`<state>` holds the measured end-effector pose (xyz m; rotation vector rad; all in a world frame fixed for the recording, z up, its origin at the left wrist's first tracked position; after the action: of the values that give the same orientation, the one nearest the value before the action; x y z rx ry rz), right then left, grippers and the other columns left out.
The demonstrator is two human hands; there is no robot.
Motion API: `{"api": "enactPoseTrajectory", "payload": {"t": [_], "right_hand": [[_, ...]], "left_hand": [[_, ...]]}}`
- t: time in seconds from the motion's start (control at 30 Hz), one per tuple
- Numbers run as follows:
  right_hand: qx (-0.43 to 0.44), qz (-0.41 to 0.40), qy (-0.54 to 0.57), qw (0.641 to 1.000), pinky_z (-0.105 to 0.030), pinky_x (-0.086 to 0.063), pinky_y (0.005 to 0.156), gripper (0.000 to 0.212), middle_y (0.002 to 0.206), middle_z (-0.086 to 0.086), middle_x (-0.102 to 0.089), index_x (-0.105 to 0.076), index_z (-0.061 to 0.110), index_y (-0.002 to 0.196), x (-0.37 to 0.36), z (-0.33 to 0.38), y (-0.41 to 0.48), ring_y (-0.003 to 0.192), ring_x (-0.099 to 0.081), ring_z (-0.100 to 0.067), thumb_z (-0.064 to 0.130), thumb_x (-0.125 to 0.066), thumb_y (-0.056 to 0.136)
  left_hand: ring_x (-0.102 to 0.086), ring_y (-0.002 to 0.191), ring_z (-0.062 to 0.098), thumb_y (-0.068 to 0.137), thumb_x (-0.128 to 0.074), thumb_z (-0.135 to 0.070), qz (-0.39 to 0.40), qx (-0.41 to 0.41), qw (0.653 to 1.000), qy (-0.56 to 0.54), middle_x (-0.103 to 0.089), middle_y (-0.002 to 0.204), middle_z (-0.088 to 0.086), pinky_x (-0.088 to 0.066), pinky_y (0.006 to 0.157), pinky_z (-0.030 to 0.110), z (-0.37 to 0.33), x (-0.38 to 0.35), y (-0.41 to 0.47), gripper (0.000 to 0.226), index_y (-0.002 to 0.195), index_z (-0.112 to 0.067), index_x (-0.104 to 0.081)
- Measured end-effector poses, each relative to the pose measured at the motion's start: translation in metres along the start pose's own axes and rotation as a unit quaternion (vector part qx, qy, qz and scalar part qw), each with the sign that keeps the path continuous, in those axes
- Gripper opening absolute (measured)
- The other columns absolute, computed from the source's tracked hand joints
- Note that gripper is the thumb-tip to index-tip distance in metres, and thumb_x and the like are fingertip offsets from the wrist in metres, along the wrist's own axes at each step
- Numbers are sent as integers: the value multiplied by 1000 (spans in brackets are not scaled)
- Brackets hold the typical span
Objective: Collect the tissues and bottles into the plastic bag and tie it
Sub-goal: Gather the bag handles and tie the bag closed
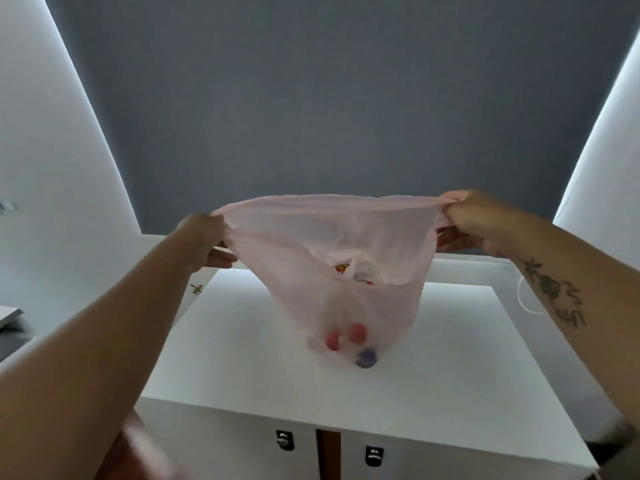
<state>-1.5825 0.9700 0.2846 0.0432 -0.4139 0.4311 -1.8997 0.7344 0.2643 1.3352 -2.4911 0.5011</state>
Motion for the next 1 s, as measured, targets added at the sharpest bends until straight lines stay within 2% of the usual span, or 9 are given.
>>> {"api": "enactPoseTrajectory", "payload": {"t": [0.17, 0.23, 0.3, 0.43, 0.53, 0.63, 0.7, 0.8, 1.0], "right_hand": [[12, 37, 110, 993, -34, -59, 66, 23, 103, -13, -74, -62, 10, 119, 7, -8, 1, 79, -72, -27, 15, -52, 99], [24, 117, 68, 991, -31, -59, 69, 29, 110, -10, -72, -63, 9, 121, 5, -17, 2, 91, -71, -24, 16, -65, 93], [55, 157, -18, 986, -29, -58, 77, 29, 111, -7, -71, -67, 11, 115, 5, -24, 4, 98, -70, -21, 10, -71, 87], [102, 101, -117, 983, -24, -56, 65, 10, 83, -4, -74, -71, 8, 89, 17, -29, 15, 71, -68, -17, 8, -62, 92], [101, 18, -77, 992, -28, -44, 62, 27, 73, -2, -63, -63, 14, 75, 28, -36, 37, 66, -54, -19, 24, -54, 98], [42, 12, 9, 999, -41, -49, 93, 29, 106, 1, -66, -64, 23, 102, 24, -50, 61, 99, -61, -22, 46, -46, 97], [33, 11, 107, 994, -49, -52, 96, 30, 112, 0, -68, -64, 29, 109, 17, -57, 75, 104, -65, -25, 46, -42, 97], [40, -4, 207, 978, -51, -58, 85, 30, 113, -3, -70, -65, 27, 115, 2, -57, 81, 102, -68, -26, 35, -41, 99], [32, -83, 211, 973, -56, -53, 91, 25, 111, -9, -65, -56, 14, 111, -15, -49, 90, 100, -63, -29, 34, -53, 96]], "left_hand": [[-63, 82, 31, 95, -41, 0, -31, 39, 984, -170, -67, 114, 17, -50, 64, 35, -4, -46, 10, 37, 129, -3, -56], [-60, 113, 34, 100, -39, -13, -71, 23, 980, -187, -53, 140, 18, -47, 64, 32, -13, -60, 14, 41, 139, -1, -46], [-59, 116, 30, 99, -49, -29, -106, 6, 982, -158, -56, 133, 13, -51, 75, 31, -19, -68, 12, 44, 134, -3, -47], [-70, 96, 30, 75, -83, -35, 125, -128, 963, -202, -70, 116, 19, -59, 82, 38, -37, -71, 12, 57, 118, -2, -66], [-69, 105, 28, 67, -90, -24, 238, -205, 948, -51, -70, 117, 15, -57, 86, 36, -36, -65, 6, 63, 122, -7, -64], [-61, 98, 13, 68, -90, -11, 115, -250, 946, 174, -62, 109, -5, -50, 77, 26, -26, -60, 11, 64, 119, -21, -53], [-57, 92, 21, 76, -83, -15, -14, -271, 929, 252, -59, 102, -2, -42, 72, 31, -18, -57, 23, 48, 112, -21, -53], [-57, 83, 30, 87, -72, -16, -131, -255, 937, 198, -62, 91, 8, -39, 63, 33, -6, -48, 45, 20, 100, -9, -59], [-63, 75, 27, 89, -65, 2, -55, -170, 981, -69, -66, 74, 9, -53, 78, 37, 0, -28, 82, 15, 79, -8, -60]]}}
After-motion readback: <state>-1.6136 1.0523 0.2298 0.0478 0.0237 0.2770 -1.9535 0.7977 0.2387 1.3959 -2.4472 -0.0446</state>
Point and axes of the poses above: each hand's wrist, its own y-axis towards the middle knuckle, its own x-axis out of the back of the hand, z = x × y, the point moved 3 cm from there along y, towards the middle knuckle
